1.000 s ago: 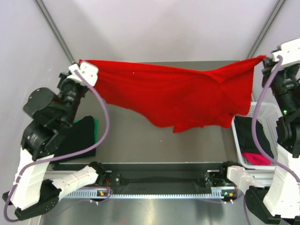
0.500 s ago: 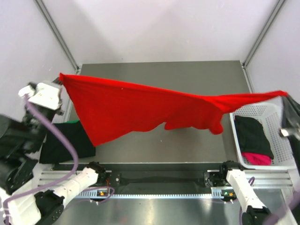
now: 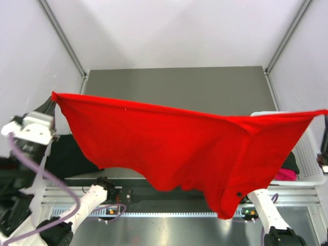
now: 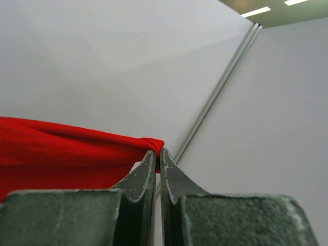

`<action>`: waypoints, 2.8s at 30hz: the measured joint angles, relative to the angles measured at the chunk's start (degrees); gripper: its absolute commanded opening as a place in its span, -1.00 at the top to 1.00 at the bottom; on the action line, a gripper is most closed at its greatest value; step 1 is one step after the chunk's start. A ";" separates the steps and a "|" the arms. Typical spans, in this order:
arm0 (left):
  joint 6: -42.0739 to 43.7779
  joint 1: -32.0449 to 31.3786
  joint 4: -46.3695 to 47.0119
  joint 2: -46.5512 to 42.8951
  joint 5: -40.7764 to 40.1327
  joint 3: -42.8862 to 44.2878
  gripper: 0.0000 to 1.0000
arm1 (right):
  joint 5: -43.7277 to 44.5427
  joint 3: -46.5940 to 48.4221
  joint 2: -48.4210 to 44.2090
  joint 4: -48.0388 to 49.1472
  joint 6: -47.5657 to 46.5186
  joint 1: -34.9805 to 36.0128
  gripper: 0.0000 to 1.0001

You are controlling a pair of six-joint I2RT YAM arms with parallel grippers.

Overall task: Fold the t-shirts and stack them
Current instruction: Flatten the tshirt out, then fold the tshirt

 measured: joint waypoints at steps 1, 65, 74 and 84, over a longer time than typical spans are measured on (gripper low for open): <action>1.31 0.00 0.76 -0.39 -0.46 -2.32 1.00 | 0.09 -1.20 -0.04 0.50 -0.35 0.00 1.00; 8.90 13.09 62.18 83.43 -10.12 -18.05 1.00 | 20.87 8.22 101.26 33.05 -8.26 10.51 1.00; 6.91 13.09 58.01 75.82 -6.64 -21.59 1.00 | 20.00 -2.43 91.82 28.94 -7.10 10.38 1.00; 5.55 13.11 53.66 64.13 -4.28 -31.74 1.00 | 16.55 -18.32 73.00 23.65 -3.23 10.38 1.00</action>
